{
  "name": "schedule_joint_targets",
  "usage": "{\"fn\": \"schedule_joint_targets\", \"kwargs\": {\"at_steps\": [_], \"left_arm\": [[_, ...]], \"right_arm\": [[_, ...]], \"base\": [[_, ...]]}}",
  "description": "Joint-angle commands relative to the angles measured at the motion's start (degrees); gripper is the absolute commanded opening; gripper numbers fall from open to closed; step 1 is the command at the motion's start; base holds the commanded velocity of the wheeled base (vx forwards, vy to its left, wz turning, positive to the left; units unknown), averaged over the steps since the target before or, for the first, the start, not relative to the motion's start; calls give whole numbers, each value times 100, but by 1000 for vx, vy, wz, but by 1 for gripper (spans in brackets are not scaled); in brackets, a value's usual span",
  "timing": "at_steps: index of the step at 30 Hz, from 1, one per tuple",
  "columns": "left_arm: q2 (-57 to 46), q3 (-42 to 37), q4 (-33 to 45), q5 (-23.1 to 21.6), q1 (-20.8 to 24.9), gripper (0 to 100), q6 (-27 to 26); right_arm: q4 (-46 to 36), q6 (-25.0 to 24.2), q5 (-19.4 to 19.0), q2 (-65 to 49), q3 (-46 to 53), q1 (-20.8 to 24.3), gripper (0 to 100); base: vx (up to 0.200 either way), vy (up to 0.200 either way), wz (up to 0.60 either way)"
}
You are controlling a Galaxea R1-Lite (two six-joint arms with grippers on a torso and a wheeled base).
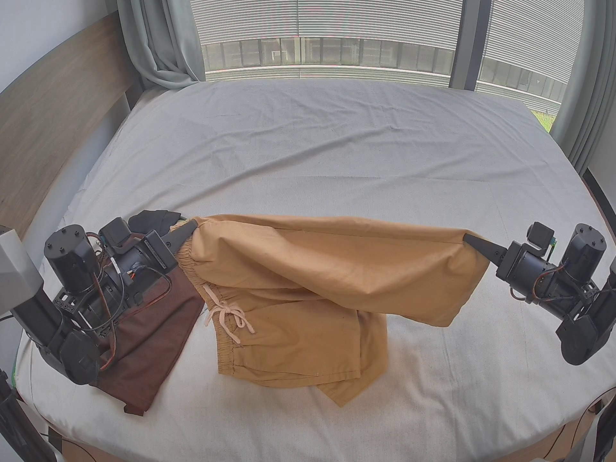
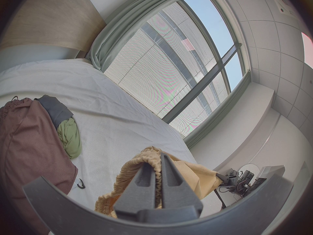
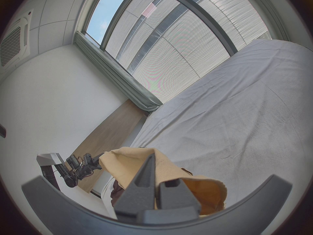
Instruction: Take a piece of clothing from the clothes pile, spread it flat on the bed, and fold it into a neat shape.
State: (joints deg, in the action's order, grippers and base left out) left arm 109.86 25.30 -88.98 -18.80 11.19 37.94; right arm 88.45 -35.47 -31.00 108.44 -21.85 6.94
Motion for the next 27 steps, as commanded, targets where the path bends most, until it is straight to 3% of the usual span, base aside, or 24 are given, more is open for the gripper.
{"fn": "schedule_joint_targets", "kwargs": {"at_steps": [1, 8, 27], "left_arm": [[27, 2, -5, -1, -3, 0, 3], [44, 10, -5, -1, -3, 0, 3], [194, 28, 3, 25, -20, 0, -23]], "right_arm": [[5, -91, 6, -77, -74, -105, 0], [-4, -311, -2, -182, -162, -210, 0], [-12, -311, -2, -174, -188, -263, 0]], "base": [[0, 0, 0], [0, 0, 0], [0, 0, 0]]}}
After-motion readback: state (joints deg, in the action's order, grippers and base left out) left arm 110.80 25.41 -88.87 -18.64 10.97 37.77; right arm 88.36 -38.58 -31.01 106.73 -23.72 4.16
